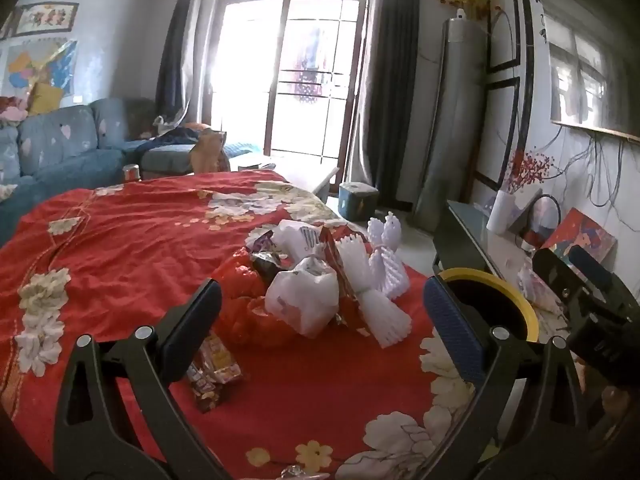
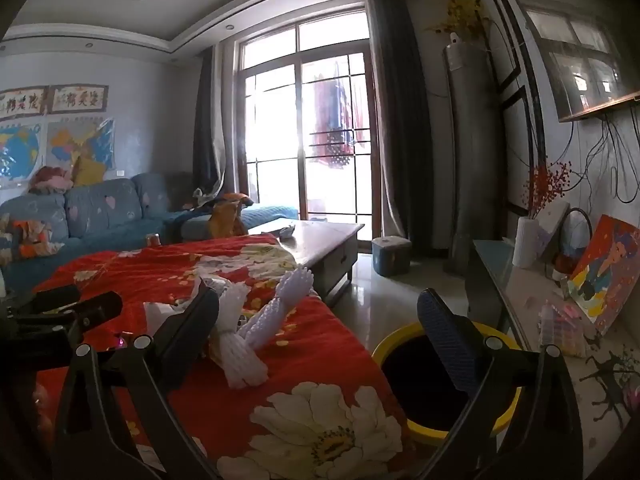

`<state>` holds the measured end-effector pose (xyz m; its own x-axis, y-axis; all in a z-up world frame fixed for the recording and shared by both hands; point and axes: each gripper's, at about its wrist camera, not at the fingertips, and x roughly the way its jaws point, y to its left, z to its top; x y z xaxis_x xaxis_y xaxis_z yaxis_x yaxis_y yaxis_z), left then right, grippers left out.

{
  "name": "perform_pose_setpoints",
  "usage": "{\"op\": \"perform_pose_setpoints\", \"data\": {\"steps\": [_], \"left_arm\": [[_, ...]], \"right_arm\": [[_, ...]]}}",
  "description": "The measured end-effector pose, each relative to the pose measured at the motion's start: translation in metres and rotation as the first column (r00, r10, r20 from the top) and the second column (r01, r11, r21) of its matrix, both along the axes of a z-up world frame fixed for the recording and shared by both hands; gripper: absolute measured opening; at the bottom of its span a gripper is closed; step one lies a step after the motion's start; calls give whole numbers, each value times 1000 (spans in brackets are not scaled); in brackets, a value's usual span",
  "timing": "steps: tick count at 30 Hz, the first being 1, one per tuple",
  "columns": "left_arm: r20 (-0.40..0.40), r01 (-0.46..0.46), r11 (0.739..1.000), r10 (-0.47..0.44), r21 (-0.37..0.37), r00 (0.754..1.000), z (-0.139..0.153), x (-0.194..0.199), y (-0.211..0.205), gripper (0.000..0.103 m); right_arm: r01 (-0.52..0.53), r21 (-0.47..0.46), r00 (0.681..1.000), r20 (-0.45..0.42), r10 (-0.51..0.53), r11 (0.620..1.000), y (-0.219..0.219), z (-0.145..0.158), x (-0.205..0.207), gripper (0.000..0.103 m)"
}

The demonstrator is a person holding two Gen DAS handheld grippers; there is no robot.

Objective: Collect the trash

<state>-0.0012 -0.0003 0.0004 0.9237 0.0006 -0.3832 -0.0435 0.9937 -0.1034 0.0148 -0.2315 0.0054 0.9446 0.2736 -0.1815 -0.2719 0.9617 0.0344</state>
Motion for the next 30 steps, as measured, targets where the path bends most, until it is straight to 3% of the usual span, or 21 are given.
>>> {"op": "perform_pose_setpoints", "data": {"steps": [30], "left_arm": [[20, 5, 1000, -5, -4, 1000, 12, 0, 8, 92]], "right_arm": [[11, 21, 999, -51, -10, 1000, -4, -5, 8, 97]]}}
